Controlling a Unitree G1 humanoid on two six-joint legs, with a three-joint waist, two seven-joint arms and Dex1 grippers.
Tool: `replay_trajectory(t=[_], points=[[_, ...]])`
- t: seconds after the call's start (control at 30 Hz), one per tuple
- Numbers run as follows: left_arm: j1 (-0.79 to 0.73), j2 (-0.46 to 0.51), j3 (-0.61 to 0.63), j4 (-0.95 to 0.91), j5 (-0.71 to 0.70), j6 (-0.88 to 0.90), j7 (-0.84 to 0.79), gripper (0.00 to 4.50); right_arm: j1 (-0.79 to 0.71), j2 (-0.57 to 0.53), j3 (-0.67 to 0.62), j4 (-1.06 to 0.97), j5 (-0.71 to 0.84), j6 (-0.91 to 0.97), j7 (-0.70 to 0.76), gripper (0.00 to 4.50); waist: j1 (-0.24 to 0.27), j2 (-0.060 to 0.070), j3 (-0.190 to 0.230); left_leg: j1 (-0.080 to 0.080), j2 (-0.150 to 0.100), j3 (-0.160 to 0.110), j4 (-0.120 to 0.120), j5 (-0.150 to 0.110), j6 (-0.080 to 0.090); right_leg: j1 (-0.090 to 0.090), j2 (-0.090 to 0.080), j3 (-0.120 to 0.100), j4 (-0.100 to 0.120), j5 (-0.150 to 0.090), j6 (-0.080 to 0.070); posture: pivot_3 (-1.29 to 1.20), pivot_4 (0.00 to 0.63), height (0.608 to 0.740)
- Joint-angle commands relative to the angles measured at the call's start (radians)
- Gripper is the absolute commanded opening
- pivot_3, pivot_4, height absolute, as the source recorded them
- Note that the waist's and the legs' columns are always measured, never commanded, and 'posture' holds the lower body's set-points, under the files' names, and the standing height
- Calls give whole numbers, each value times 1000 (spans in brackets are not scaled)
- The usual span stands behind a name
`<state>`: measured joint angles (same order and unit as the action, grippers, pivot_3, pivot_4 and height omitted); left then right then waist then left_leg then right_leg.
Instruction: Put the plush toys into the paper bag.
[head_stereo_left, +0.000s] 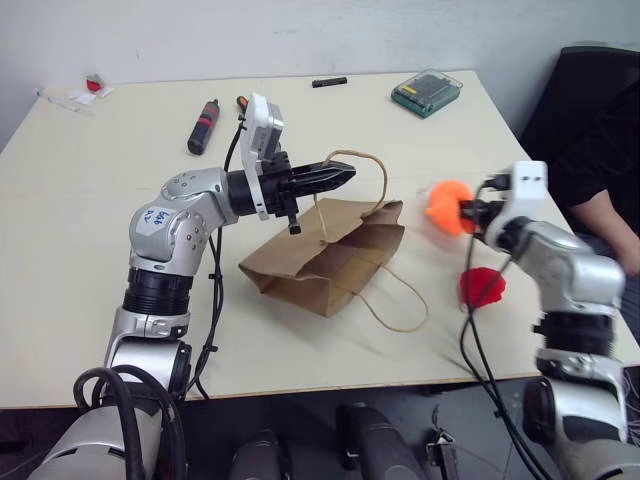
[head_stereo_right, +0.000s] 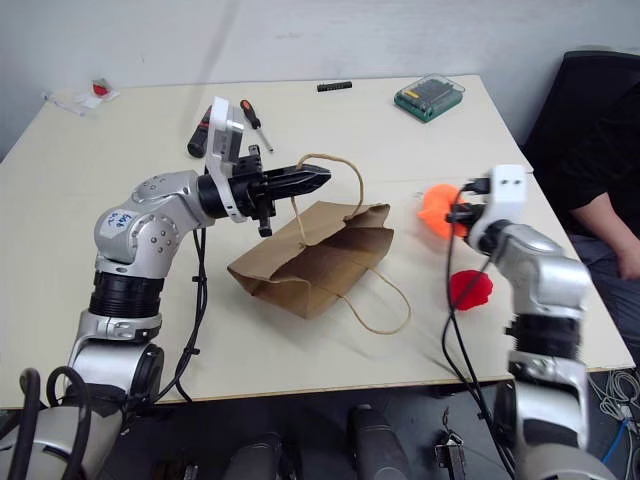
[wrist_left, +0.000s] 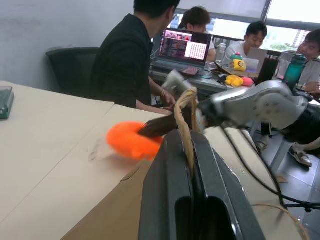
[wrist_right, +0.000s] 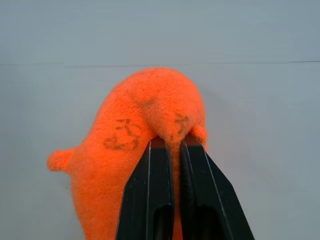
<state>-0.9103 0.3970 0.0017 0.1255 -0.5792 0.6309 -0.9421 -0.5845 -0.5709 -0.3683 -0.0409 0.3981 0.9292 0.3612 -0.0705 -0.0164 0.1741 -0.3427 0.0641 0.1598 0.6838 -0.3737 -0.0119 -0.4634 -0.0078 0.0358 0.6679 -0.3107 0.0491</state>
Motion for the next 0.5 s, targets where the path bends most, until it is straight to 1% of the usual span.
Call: replay_trajectory(t=[0.03, 0.07, 0.13, 0.2, 0.27, 0.33, 0.4, 0.5], points=[[-15, -4, 14, -27, -13, -10, -13, 0, 103, -107, -152, -322, 200, 196, 96, 24, 6, 1, 0, 0, 0, 0, 0, 0, 0, 0, 0, 0, 0, 0, 0, 0, 150, 740], [-18, -8, 13, -23, -14, -10, -15, 0, 137, -128, -191, -389, 271, 261, 125, 24, 8, 1, 0, 1, 0, 0, 0, 0, -1, 0, 1, 0, 0, 0, 0, 0, 150, 740], [-25, -14, 10, -16, -14, -11, -20, 0, 166, -136, -249, -483, 404, 379, 141, 24, 5, 1, 0, 3, 1, 1, 0, 1, -2, 2, 2, 1, 0, 0, 0, 0, 150, 740], [-30, -21, 8, -9, -14, -12, -24, 0, 174, -125, -257, -551, 500, 460, 134, 24, 1, 1, 1, 5, 0, 1, 0, 1, -2, 3, 2, 3, 1, 0, 0, 0, 150, 740], [-35, -28, 8, -3, -11, -13, -27, 0, 175, -118, -243, -588, 553, 503, 117, 24, 2, 1, 1, 6, 0, 1, 0, 1, -2, 4, 2, 3, 2, 0, 0, 0, 150, 740], [-47, -39, 4, 4, -11, -12, -30, 0, 164, -84, -150, -615, 567, 509, 84, 24, 3, 1, 1, 6, 0, 1, 0, 1, -2, 4, 2, 3, 2, 0, 0, 0, 150, 740], [-54, -47, 0, 3, -15, -8, -35, 0, 122, -31, -24, -599, 536, 491, 42, 24, 1, 0, 0, 6, 0, 1, 0, 1, -2, 4, 2, 3, 1, 0, 0, 0, 150, 740], [-58, -50, -1, -2, -15, -5, -39, 0, 80, -25, 107, -561, 486, 457, 36, 24, 2, 1, 1, 5, -1, 2, -1, 2, -2, 2, 2, 3, 1, 0, 0, 0, 150, 740]])
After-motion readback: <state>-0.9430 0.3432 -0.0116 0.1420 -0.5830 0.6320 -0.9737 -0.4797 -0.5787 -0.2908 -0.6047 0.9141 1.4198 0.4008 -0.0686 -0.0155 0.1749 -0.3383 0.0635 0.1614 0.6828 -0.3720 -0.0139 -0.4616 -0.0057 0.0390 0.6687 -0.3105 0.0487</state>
